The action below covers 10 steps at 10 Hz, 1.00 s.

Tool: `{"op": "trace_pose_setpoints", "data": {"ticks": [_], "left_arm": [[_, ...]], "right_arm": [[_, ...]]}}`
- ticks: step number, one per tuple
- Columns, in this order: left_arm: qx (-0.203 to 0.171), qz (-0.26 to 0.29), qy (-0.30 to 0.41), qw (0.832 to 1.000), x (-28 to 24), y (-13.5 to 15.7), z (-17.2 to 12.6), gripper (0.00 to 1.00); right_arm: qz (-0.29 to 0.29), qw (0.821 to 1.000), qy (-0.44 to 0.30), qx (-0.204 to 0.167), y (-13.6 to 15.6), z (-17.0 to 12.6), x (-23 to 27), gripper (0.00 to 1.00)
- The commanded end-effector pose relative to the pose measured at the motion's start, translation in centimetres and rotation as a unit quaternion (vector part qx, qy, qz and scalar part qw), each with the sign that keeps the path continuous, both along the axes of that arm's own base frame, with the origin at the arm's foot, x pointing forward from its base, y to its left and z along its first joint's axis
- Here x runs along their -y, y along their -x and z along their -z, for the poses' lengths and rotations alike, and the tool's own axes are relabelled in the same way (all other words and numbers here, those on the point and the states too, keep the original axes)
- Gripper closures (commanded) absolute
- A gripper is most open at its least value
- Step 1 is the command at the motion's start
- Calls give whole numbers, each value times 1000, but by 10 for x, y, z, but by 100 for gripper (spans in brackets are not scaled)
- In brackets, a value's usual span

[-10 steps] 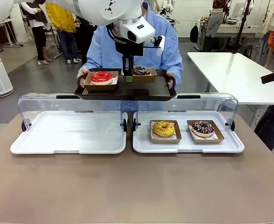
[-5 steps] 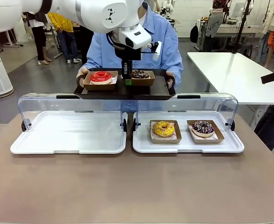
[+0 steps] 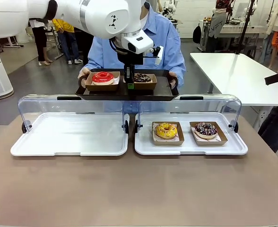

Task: Provide the desired donut to the person.
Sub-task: Place the picked Paper togo box onto the Handle tray extended by the person.

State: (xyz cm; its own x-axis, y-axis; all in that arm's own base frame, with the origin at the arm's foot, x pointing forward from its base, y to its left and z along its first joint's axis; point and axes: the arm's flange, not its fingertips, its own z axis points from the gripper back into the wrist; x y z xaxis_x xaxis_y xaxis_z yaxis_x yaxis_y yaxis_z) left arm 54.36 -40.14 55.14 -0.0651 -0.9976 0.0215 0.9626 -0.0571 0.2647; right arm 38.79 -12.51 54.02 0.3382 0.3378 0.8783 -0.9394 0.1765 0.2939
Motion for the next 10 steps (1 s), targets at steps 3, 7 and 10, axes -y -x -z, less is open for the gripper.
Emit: {"op": "trace_pose_setpoints", "data": {"ticks": [3, 7, 10], "left_arm": [[12, 11, 6, 1000, 0, -4, -6, 14], [13, 14, 10, 1000, 0, -2, -11, 9], [12, 14, 12, 1000, -1, 0, -14, 0]], "right_arm": [[-2, 1000, -5, 1, 0, 1, 0, 0], [-2, 1000, -5, 1, 0, 1, 0, 0], [-2, 1000, -5, 1, 0, 1, 0, 0]]}}
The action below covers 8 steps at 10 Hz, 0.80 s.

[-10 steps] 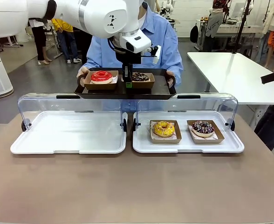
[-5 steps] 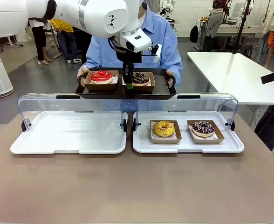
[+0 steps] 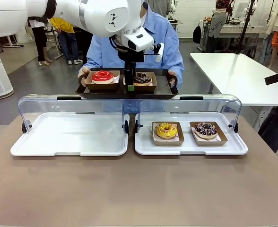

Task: Provide the desired donut to the person.
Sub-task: Place the picked Paper togo box onto the Handle tray extended by the person.

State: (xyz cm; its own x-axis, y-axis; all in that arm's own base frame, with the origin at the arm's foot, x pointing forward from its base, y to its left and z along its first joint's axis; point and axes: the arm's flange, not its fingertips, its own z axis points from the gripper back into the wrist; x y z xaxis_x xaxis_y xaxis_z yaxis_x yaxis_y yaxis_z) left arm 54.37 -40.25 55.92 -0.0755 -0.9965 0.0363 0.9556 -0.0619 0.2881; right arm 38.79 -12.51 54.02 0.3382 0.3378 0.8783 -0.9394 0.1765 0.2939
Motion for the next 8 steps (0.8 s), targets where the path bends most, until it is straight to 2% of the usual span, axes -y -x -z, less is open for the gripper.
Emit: {"op": "trace_pose_setpoints", "data": {"ticks": [1, 4, 6, 8], "left_arm": [[-1, 10, 5, 1000, -3, 1, -8, 0], [-14, 10, 6, 1000, -5, 10, -14, 0], [-58, 24, -15, 998, -14, 41, -20, 0], [-84, 33, -24, 996, -46, 88, -17, 0]], "right_arm": [[-2, 1000, -5, 1, 0, 1, 0, 0], [-2, 1000, -5, 1, 0, 1, 0, 0], [-2, 1000, -5, 1, 0, 1, 0, 0], [-2, 1000, -5, 1, 0, 1, 0, 0]]}}
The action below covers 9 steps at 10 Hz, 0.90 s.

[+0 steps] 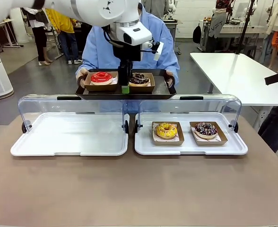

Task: Provide the desired donut to the person.
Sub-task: Place the picked Paper togo box onto the Handle tray extended by the person.

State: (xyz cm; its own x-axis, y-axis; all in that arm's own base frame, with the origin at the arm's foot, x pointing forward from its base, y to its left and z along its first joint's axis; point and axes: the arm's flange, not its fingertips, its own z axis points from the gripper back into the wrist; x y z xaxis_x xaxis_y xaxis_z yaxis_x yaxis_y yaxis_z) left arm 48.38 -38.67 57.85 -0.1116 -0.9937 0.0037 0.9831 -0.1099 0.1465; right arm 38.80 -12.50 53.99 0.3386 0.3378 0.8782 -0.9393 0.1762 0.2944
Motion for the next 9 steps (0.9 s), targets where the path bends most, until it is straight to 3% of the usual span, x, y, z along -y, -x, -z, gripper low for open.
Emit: {"op": "trace_pose_setpoints", "data": {"ticks": [1, 5, 9], "left_arm": [[-19, 22, 11, 1000, -55, 50, 1, 0], [24, 26, 47, 998, -143, 126, -7, 0], [39, -26, 81, 996, -209, 138, -4, 0]], "right_arm": [[-2, 1000, -5, 1, 0, 0, 0, 0], [-2, 1000, -5, 1, 0, 0, 0, 0], [-2, 1000, -5, 1, 0, 0, 0, 0]]}}
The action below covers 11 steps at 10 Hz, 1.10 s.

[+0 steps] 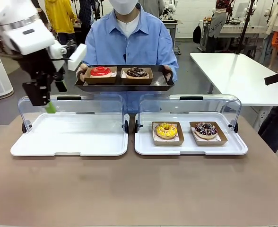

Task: Provide the desired donut to the person.
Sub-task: Place the picked Paper togo box onto the Handle tray extended by the person.

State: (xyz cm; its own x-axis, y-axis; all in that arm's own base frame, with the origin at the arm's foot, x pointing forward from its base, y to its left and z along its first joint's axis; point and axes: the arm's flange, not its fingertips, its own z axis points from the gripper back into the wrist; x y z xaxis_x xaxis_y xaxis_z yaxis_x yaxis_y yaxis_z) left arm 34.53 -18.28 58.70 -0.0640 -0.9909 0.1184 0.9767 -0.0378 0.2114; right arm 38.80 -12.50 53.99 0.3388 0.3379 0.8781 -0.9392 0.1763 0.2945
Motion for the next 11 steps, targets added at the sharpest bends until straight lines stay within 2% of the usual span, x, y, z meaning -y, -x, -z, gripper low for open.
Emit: {"op": "trace_pose_setpoints", "data": {"ticks": [1, 2, 3, 4, 11], "left_arm": [[16, -17, 37, 999, -17, -1, 5, 0], [18, -32, 36, 999, -25, 0, 8, 0], [36, -45, 3, 998, -28, 0, 14, 0], [9, -23, 19, 1000, -24, -4, 1, 0], [9, -23, 19, 1000, -24, -4, 1, 0]], "right_arm": [[-2, 1000, -5, 1, 0, 0, 0, 0], [-2, 1000, -5, 1, 0, 0, 0, 0], [-2, 1000, -5, 1, 0, 0, 0, 0], [-2, 1000, -5, 1, 0, 0, 0, 0], [-2, 1000, -5, 1, 0, 0, 0, 0]]}}
